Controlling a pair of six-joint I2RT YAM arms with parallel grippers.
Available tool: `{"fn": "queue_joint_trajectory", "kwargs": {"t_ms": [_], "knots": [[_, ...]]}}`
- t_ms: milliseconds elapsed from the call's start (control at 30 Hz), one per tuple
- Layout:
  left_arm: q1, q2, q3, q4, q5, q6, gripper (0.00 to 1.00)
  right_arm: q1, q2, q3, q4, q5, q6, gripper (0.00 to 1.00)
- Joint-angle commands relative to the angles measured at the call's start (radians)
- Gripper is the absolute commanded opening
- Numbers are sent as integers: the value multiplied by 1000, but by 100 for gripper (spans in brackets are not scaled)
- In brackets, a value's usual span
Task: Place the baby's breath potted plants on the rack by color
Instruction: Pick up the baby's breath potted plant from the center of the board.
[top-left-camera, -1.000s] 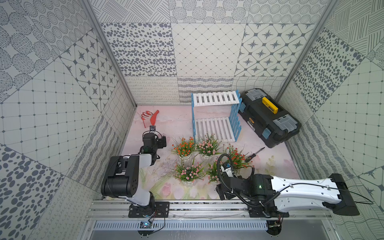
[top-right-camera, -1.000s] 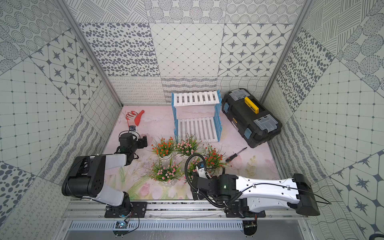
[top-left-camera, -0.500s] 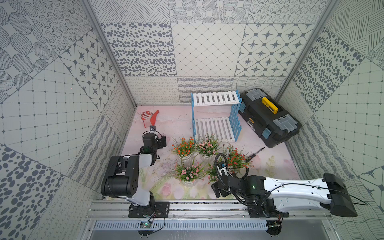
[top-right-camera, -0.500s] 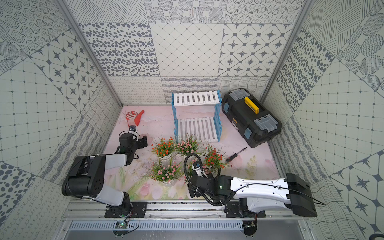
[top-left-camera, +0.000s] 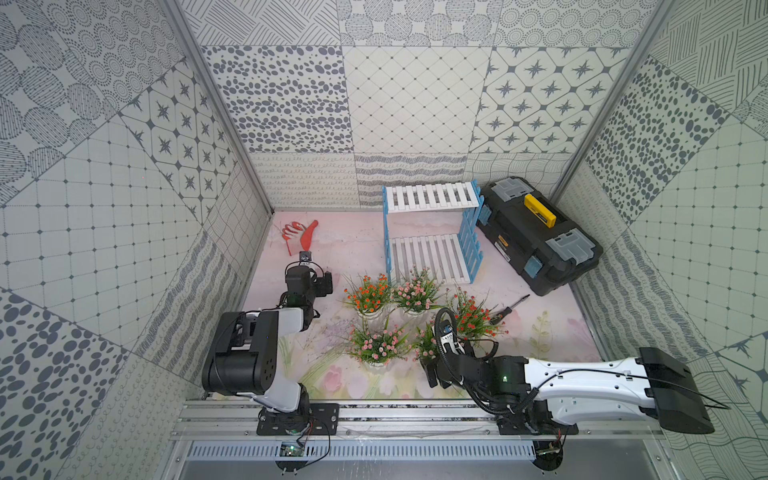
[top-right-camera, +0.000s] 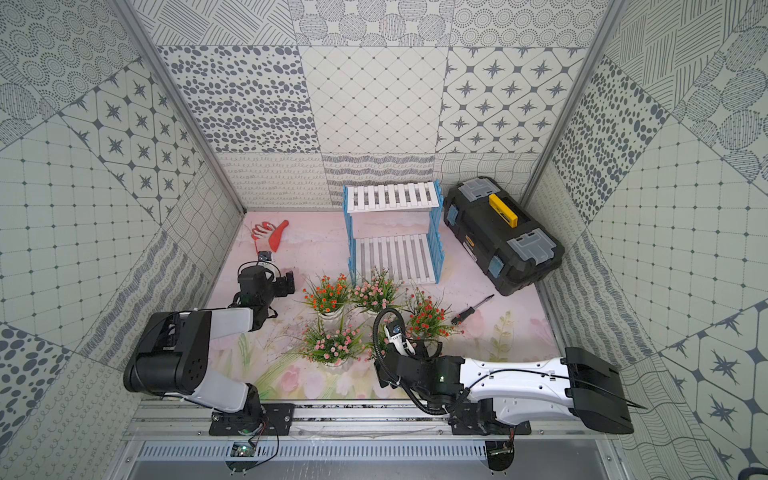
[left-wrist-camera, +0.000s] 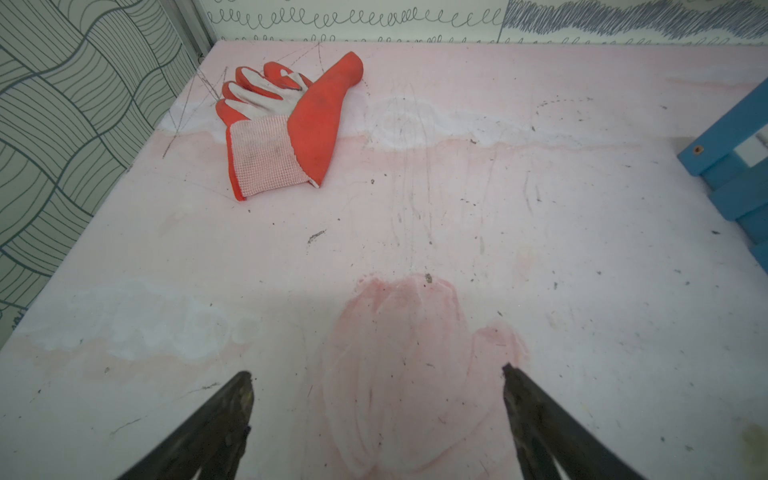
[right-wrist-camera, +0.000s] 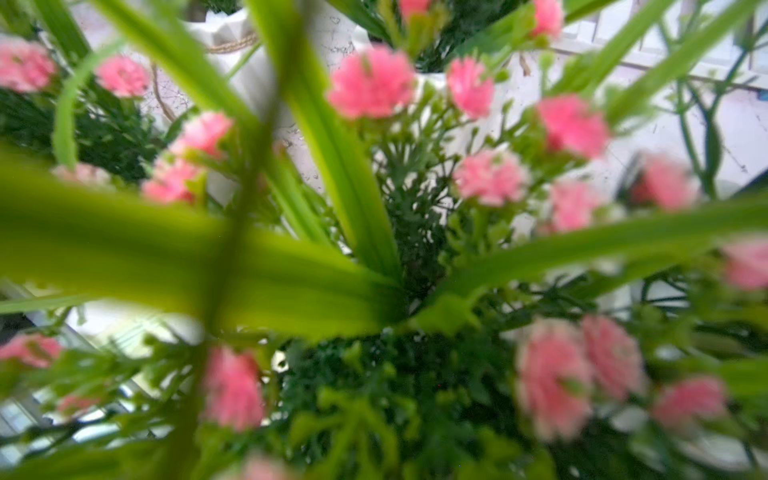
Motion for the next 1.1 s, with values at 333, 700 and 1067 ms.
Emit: {"fn": "queue_joint_trajectory", "kwargs": {"t_ms": [333, 700, 1067], "knots": [[-4, 3, 4, 26, -15, -7, 94, -32, 110, -12, 172, 45, -28, 98], [-3, 3, 4, 26, -16, -7, 94, -73, 206, 2, 186, 6, -7, 98], [-4, 3, 3, 26, -16, -5, 94, -78, 145, -17, 205, 25, -5, 87]]}}
